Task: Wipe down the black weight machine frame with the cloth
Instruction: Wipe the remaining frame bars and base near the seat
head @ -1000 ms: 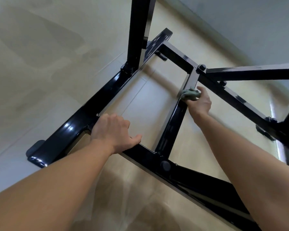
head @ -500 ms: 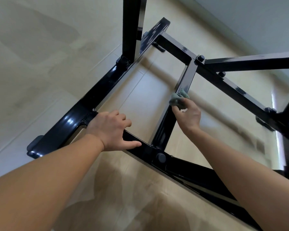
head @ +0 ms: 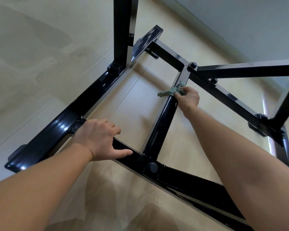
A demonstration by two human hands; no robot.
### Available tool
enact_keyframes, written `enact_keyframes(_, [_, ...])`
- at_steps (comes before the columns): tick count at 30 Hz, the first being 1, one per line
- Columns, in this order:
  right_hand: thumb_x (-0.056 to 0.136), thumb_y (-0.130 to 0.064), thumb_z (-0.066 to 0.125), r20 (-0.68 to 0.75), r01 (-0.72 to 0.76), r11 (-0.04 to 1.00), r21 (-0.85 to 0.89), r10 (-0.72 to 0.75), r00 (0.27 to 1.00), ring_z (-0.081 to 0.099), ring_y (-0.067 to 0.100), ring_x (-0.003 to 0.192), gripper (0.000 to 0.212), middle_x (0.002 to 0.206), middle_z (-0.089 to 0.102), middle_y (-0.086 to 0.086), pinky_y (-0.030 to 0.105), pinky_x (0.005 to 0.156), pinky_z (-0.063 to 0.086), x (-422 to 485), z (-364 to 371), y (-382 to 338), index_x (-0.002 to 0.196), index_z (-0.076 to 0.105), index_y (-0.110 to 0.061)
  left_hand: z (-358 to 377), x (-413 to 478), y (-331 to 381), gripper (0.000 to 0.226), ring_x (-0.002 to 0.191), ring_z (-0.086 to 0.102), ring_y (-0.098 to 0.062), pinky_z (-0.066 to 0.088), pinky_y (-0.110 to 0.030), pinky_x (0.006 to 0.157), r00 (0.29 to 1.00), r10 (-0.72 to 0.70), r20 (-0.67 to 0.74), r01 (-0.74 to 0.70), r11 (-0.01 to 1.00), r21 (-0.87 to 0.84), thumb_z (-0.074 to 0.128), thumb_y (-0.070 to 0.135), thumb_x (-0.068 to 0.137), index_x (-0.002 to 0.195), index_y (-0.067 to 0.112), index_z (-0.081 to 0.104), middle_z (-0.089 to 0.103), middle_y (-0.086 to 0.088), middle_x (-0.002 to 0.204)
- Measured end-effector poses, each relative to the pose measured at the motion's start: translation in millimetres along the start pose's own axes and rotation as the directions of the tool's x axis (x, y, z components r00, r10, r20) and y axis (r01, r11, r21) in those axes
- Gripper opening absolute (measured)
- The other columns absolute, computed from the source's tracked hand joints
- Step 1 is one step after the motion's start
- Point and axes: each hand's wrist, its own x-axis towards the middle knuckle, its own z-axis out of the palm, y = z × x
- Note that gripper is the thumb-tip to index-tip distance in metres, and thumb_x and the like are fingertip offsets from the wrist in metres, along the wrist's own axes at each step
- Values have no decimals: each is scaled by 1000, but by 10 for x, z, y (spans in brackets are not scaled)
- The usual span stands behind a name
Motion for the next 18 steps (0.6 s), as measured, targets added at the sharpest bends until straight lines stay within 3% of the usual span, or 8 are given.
enact_keyframes(5, [89, -27, 72, 41, 144, 970, -198, -138, 990, 59, 20, 111, 27, 118, 64, 3, 19, 91, 36, -309, -27, 82, 115, 74, -18, -5, 2, 6, 104, 99, 60, -11, 50, -31, 79, 1000, -14, 17, 14, 1000, 4, 4, 101, 62, 113, 35, 66, 66, 15, 103])
enact_keyframes(18, [81, -25, 79, 249, 361, 887, -287, -295, 923, 64, 24, 99, 18, 102, 69, 1, 27, 80, 45, -1463, -123, 34, 98, 82, -21, -34, 5, 16, 100, 103, 62, -12, 50, -33, 80, 996, -68, 50, 67, 998, 15, 15, 104, 63, 118, 37, 64, 67, 13, 107])
